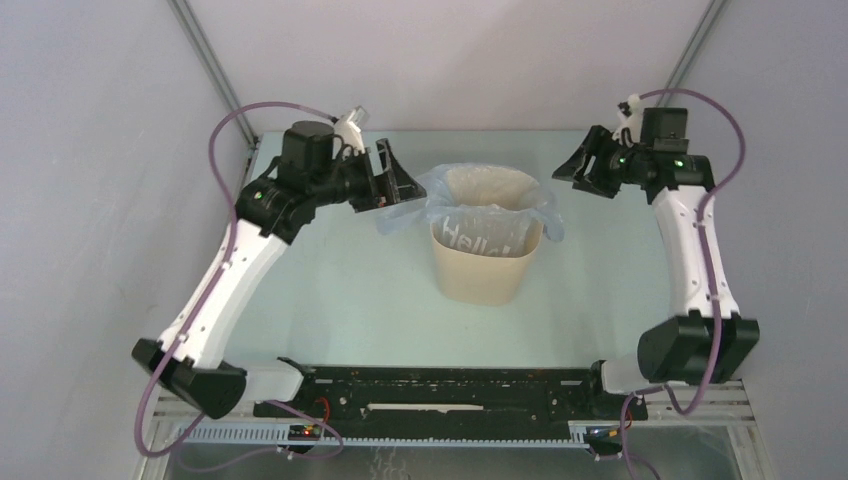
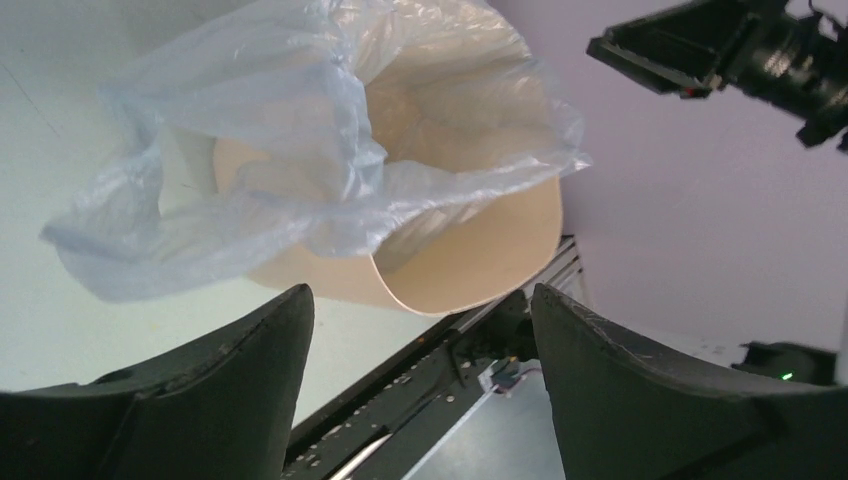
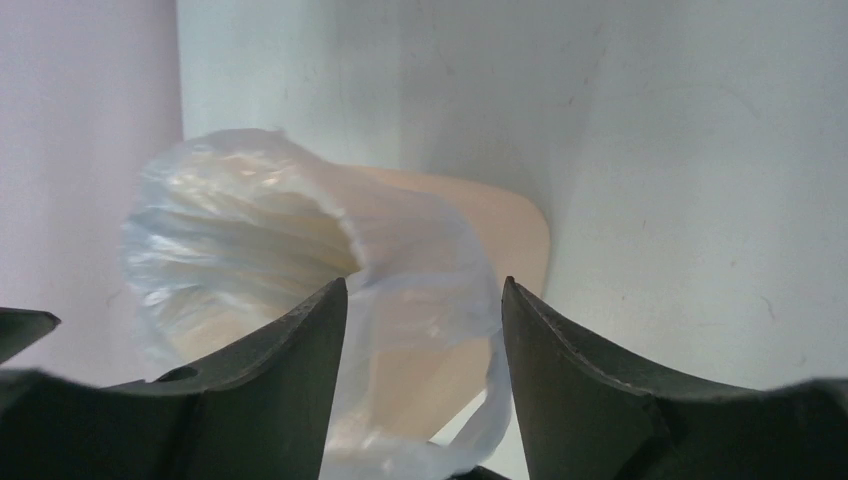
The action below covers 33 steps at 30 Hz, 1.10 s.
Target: Put the trash bags into the trash bin
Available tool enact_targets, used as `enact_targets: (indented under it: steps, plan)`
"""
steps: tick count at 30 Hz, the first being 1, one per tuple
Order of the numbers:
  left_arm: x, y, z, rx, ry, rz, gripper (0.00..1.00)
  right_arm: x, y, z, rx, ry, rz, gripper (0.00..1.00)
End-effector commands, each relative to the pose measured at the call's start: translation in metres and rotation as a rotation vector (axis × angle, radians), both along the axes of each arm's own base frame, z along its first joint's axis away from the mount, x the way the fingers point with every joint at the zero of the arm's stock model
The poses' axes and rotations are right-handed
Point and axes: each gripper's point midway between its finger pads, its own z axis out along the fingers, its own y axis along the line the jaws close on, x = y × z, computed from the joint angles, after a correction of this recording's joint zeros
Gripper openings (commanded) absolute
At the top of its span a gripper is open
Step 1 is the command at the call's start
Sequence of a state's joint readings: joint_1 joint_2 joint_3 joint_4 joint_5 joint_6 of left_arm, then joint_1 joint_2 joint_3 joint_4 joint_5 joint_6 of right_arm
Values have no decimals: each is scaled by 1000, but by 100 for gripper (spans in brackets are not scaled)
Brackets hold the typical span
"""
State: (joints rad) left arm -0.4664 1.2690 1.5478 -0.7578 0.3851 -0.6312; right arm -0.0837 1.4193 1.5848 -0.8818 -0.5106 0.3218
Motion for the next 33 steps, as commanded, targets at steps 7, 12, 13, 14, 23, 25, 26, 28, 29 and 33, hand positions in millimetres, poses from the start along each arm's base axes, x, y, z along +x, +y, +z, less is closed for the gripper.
enact_targets:
  steps: [7, 12, 13, 14, 23, 25, 26, 28, 29, 33]
  plan:
    - [-7, 13, 19, -249, 12, 161, 89, -70, 38, 62, 239, -67, 49, 80]
    - [3, 1, 8, -200, 60, 91, 84, -77, 44, 39, 371, 144, -109, 79]
    - [5, 4, 3, -149, 75, 99, 81, -81, 45, 36, 399, 188, -156, 78]
    - [7, 10, -2, -91, 81, 112, 78, -84, 43, 35, 401, 203, -206, 77]
    - [15, 28, -29, 146, -21, 68, 92, -94, 41, 20, 571, 295, -487, 75]
    - [22, 20, -30, 156, -21, 26, 90, -89, 43, 18, 598, 320, -501, 74]
    - [22, 15, -27, 144, -20, 0, 89, -89, 45, 19, 615, 331, -510, 74]
    - [21, 6, -20, 107, -21, -20, 89, -92, 47, 22, 633, 332, -542, 73]
    - [22, 4, -19, 98, -27, -18, 89, -93, 47, 22, 634, 327, -562, 73]
    - [32, 1, -29, 133, -29, 30, 88, -94, 48, 16, 681, 344, -605, 72]
